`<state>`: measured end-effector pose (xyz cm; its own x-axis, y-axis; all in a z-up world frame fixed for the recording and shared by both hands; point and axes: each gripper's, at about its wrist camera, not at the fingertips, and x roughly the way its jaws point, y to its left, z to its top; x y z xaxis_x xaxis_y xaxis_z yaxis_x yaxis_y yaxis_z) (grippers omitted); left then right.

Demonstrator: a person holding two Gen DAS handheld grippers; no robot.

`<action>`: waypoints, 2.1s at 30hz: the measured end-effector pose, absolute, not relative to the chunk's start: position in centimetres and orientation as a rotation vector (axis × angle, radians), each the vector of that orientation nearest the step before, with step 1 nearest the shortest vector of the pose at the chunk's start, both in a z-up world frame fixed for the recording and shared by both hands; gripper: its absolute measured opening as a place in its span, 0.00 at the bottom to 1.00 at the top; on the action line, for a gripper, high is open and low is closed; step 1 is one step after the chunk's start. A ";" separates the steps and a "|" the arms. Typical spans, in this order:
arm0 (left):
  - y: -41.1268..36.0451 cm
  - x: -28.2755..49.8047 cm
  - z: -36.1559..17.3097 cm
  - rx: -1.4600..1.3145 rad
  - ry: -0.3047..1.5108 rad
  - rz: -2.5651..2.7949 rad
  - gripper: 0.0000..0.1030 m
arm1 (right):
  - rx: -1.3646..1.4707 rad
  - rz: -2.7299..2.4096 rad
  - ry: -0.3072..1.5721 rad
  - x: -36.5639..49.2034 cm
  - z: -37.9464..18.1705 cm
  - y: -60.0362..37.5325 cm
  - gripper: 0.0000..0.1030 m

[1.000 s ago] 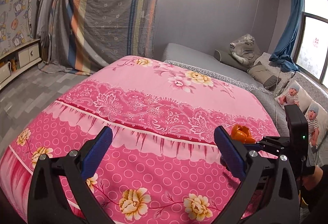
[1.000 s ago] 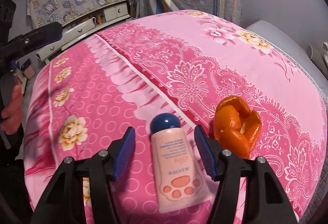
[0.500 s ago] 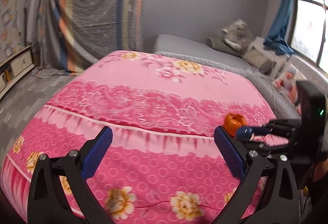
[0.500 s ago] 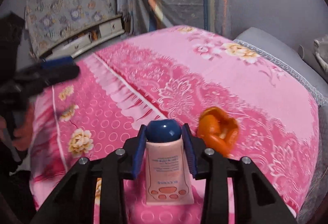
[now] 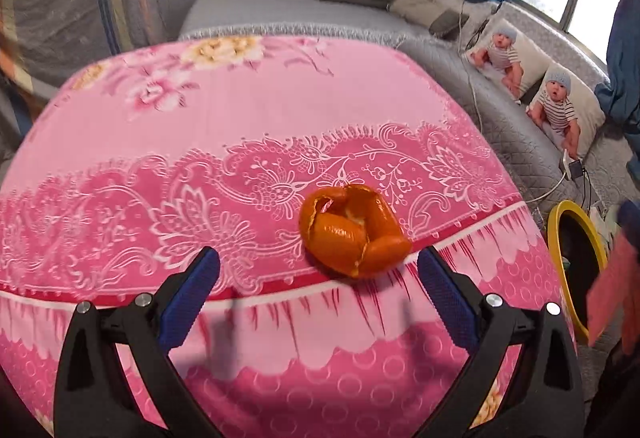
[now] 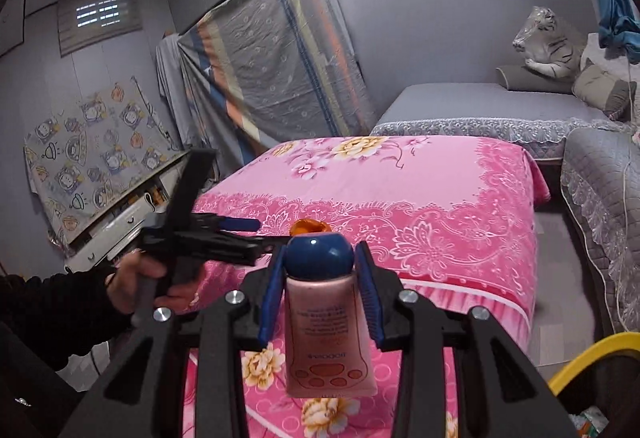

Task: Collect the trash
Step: 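Grasp the last orange peel with the left gripper while the right gripper holds the bottle, then carry the orange peel and lotion bottle over the yellow bin and open both grippers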

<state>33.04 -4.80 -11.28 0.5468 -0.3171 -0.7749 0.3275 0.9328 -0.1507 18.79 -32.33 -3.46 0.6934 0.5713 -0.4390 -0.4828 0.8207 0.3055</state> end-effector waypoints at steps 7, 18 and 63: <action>-6.2 35.4 -12.9 0.034 0.940 -0.342 0.90 | 0.214 0.591 0.518 17.1 -3.5 -33.9 0.32; -7.1 31.9 -9.3 0.077 0.834 -0.372 0.28 | 0.248 0.585 0.487 15.3 -2.9 -35.0 0.32; -34.6 11.4 -0.4 0.291 0.443 -0.850 0.28 | 0.476 -0.227 0.410 3.0 -6.5 -55.2 0.32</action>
<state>11.39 -34.57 -0.42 0.5780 -0.6555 -0.4861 0.7739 0.6292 0.0717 2.95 -55.16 -6.50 0.8942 -0.1164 -0.4323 0.3043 0.8662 0.3963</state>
